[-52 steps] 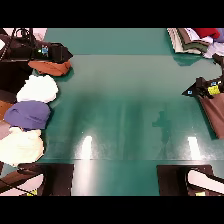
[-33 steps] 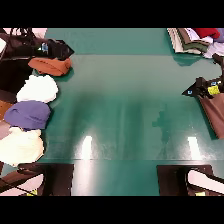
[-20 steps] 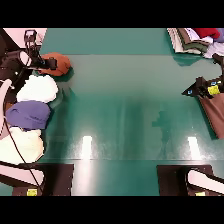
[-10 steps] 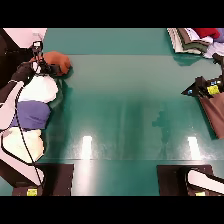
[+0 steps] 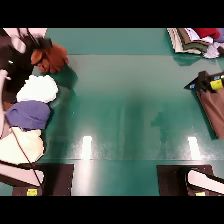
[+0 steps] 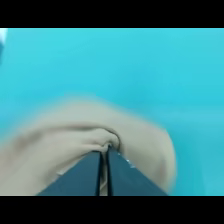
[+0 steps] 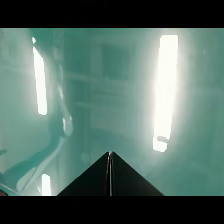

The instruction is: Fold the shirts.

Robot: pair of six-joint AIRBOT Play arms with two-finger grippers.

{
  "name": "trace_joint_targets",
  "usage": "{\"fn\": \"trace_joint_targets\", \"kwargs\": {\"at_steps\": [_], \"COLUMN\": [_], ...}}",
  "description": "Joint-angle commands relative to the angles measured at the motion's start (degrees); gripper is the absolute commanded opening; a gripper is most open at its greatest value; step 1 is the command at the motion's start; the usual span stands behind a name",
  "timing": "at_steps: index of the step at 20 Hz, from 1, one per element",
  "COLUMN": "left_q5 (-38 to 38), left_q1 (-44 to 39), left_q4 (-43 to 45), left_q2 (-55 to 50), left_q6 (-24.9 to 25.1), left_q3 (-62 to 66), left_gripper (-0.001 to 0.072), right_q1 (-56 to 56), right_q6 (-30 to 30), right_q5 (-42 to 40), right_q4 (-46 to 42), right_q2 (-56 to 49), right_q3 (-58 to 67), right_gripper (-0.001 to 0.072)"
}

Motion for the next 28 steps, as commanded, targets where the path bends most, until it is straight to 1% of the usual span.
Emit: {"fn": "trace_joint_targets", "kwargs": {"at_steps": [1, 4, 6, 7, 10, 11, 12, 14, 18, 19, 20, 21, 22, 24, 26, 28], "left_q5": [-6.4, -9.6, -12.68, -16.26, -28.94, -31.39, -32.33, -31.06, -26.88, -27.02, -27.15, -27.93, -28.87, -30.32, -31.74, -33.79], "left_q1": [-4.7, -10.99, -15.72, -18.29, -26.27, -29.03, -31.63, -36.87, -43.87, -44.78, -45.46, -45.53, -45.05, -42.29, -36.28, -27.85], "left_q4": [-0.42, -0.72, -1.01, -1.03, -1.29, -1.36, -1.38, -2.54, -10.67, -12.07, -12.94, -12.96, -11.89, -6.64, -0.7, -0.63], "left_q2": [12.94, 24.59, 30.27, 31.95, 32.22, 31.61, 30.86, 28.63, 22.03, 20.04, 18.32, 16.9, 16.35, 17.09, 18.93, 19.71], "left_q6": [4.85, 4.9, 4.7, 4.57, -0.72, -1.6, -2.32, -3.45, -3.23, -2.89, -2.86, -2.8, -2.12, -1.09, -0.68, -0.68], "left_q3": [6.4, 7.98, 8.04, 8.04, 6.62, 5.09, 2.91, -3.37, -15.21, -16.92, -18.14, -18.67, -18.62, -17.38, -16.11, -16.13], "left_gripper": [0.0022, 0.0022, 0.0022, 0.0022, 0.0022, 0.0022, 0.0022, 0.0023, 0.0027, 0.0205, 0.0523, 0.0647, 0.0648, 0.0648, 0.0648, 0.0649], "right_q1": [1.44, 2.08, 2.05, 2.08, 2.08, 2.05, 2.08, 2.05, 2.08, 2.05, 2.05, 2.05, 2.08, 2.05, 2.05, 2.08], "right_q6": [1.01, 1.01, 1.01, 1.01, 1.01, 1.01, 1.01, 1.01, 1.01, 1.01, 1.01, 1.01, 1.01, 1.01, 1.01, 0.98], "right_q5": [0.17, 0.22, 0.2, 0.26, 0.52, 0.9, 0.98, 1.62, 4.52, 5.01, 5.27, 5.35, 5.38, 5.27, 5.07, 5.09], "right_q4": [0.02, 0.07, 0.02, 0.02, 0.02, 0.02, 0.07, 0.02, -0.02, -0.04, -0.09, -0.11, -0.11, -0.17, -0.2, -0.2], "right_q2": [0.0, 0.0, 0.0, 0.0, 0.0, 0.0, 0.0, 0.0, -0.04, -0.04, -0.04, -0.04, -0.04, -0.04, -0.04, -0.07], "right_q3": [9.09, 18.67, 23.98, 26.38, 31.28, 32.37, 33.14, 33.59, 33.57, 33.57, 33.57, 33.57, 33.57, 33.57, 33.57, 33.57], "right_gripper": [0.0018, 0.0017, 0.0018, 0.0018, 0.0018, 0.0018, 0.0018, 0.0017, 0.0018, 0.0018, 0.0018, 0.0018, 0.0017, 0.0017, 0.0018, 0.0018]}}
